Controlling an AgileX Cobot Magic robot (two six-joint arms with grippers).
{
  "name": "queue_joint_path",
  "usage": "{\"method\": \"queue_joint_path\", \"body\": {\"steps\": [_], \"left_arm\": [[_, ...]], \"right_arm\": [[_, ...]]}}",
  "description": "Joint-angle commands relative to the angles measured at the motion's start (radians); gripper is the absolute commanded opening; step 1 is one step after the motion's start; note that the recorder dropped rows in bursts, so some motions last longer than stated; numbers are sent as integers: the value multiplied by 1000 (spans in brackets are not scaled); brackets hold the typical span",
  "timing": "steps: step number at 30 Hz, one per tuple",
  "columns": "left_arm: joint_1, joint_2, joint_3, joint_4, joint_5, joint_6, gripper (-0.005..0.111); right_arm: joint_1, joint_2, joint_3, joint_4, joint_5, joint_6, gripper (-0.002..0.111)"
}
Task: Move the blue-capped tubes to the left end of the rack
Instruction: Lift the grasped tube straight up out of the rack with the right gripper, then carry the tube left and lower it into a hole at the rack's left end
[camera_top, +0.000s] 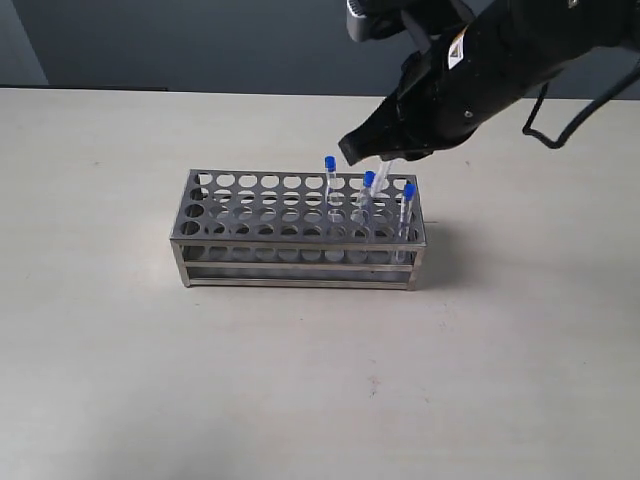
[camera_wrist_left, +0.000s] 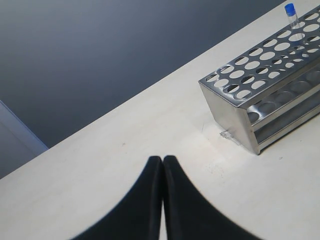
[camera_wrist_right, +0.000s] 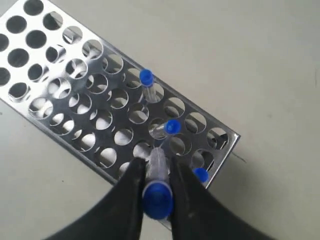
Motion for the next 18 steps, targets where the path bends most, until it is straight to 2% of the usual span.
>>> {"method": "queue_joint_path", "body": {"steps": [1,8,18], "left_arm": [[-4,3,-5,0,-5,-5,1],[-4,3,-5,0,-5,-5,1],[-4,3,-5,0,-5,-5,1]], "right_arm": [[18,-41,-6,-1,-24,-11,0],[94,51,-159,2,-32,-100,0],[130,391,-589,186,134,-275,0]]}}
